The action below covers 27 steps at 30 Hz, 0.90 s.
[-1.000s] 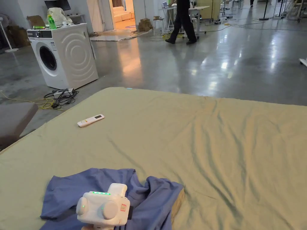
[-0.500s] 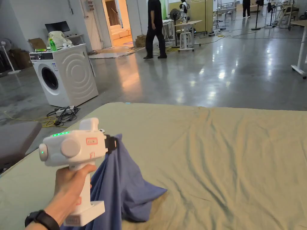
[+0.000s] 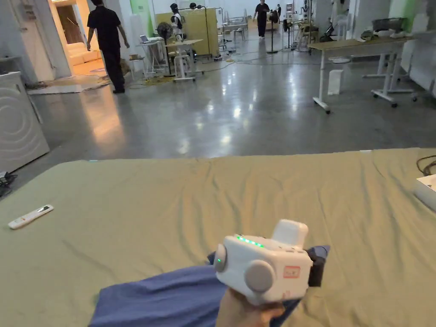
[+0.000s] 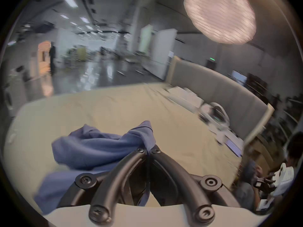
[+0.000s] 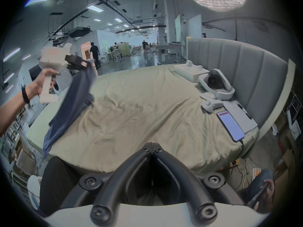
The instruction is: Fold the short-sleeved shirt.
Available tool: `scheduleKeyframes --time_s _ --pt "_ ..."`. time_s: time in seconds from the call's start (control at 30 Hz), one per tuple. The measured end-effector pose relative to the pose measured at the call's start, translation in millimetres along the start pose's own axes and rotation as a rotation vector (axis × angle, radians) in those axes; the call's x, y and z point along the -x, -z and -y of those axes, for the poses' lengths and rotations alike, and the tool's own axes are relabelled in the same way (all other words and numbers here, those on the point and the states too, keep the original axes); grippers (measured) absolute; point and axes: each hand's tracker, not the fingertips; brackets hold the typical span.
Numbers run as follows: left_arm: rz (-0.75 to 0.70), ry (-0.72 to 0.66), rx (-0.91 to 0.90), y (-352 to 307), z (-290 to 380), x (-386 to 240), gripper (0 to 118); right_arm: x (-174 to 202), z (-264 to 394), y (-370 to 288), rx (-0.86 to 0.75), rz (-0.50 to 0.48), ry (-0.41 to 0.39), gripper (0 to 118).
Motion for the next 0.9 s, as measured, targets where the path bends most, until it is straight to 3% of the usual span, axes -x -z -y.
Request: scheduleKeyframes --time_s 0.23,0.27,0.33,0.37,0.43,0.47,0.5,0.6,0.77,0.9 --pt "0.315 0.077 0.206 107.2 94.2 -160.7 3 -32.6 19.9 -15.7 0.041 0.078 0.034 0" --pt "0.337 0.103 0.227 116.2 105.0 -177.5 3 -33.2 22.9 -17.5 0.047 0.085 0.040 0" --pt "0.249 0.169 0.255 130.5 120.4 -200.5 5 -36.8 27.0 -19.2 0.053 0.094 0.051 0" --pt "0.214 0.181 0.269 132.0 124.8 -207.6 13 -37.4 28.3 -20.0 0.054 0.099 0.054 0" --pt "0.283 0.108 0.280 124.4 125.8 -199.3 64 -36.0 30.5 -21.4 0.046 0.099 0.059 0" --pt "0.322 0.053 0.277 112.5 123.6 -193.3 89 -35.4 29.6 -21.4 0.036 0.089 0.061 0" --pt "0.323 0.035 0.237 94.7 119.0 -182.9 100 -33.4 28.0 -21.7 0.025 0.076 0.060 0" --pt "0.255 0.006 0.104 22.0 98.8 -150.8 100 -22.8 13.0 -15.0 -0.018 0.021 0.049 0" --pt "-0.065 0.035 -0.238 -151.9 75.9 -105.0 100 5.0 -27.9 -13.7 -0.162 -0.071 -0.045 0" --pt "-0.338 0.094 -0.453 -275.0 83.8 -104.6 100 24.0 -55.6 -22.0 -0.277 -0.136 -0.080 0"
